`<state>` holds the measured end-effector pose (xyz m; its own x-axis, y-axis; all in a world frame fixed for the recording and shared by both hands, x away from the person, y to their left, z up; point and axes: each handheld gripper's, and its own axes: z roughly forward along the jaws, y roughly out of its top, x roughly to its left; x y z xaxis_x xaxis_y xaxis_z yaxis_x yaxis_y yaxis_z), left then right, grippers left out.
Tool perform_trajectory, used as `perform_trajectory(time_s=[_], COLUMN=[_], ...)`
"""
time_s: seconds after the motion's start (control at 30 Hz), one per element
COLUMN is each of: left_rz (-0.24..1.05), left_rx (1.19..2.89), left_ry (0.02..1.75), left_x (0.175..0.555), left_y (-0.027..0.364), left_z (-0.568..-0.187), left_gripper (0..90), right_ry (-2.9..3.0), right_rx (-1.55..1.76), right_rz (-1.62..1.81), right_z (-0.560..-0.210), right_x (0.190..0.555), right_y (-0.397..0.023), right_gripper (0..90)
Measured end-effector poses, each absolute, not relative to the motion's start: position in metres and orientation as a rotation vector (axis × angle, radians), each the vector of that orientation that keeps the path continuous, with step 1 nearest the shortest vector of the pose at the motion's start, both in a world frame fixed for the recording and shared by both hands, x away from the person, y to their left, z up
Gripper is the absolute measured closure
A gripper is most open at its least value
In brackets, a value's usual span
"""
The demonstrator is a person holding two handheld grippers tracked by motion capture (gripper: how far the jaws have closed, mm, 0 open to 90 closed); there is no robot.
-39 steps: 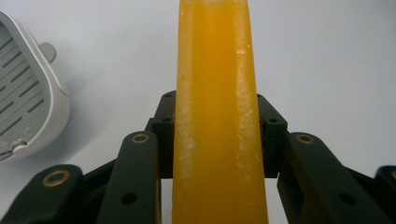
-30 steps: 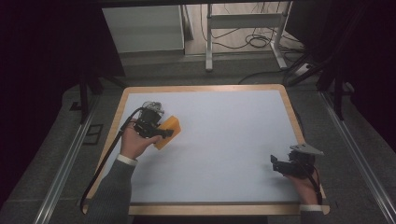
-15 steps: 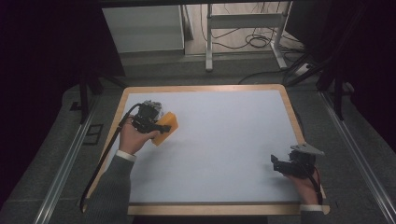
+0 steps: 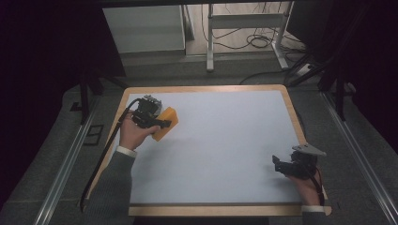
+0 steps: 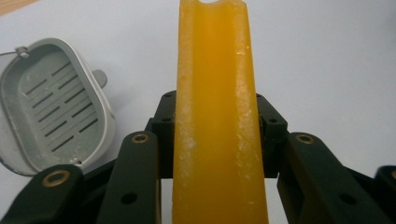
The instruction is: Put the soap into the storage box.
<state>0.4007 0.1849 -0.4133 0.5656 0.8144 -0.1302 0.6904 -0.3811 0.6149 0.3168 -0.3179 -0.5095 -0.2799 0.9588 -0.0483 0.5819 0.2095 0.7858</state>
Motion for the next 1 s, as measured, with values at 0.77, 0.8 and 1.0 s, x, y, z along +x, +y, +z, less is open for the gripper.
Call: perform_trajectory(time_s=[0.77, 0.8, 1.0], left_rz=[0.249, 0.249, 0.262], left_rx=[2.098, 2.098, 2.086], left_ry=[1.307, 1.307, 1.351], left_x=[0.435, 0.435, 0.444], left_y=[0.204, 0.204, 0.21], left_z=[-0.411, -0.411, -0.415], left_gripper=[61.2, 61.2, 61.2], right_ry=[1.946, 1.944, 1.944], right_rx=[1.423, 1.422, 1.42], right_rz=[0.904, 0.902, 0.897], right_z=[-0.51, -0.51, -0.511], right_x=[0.317, 0.317, 0.317], right_y=[-0.318, -0.319, -0.318], right_gripper=[4.3, 4.3, 4.3])
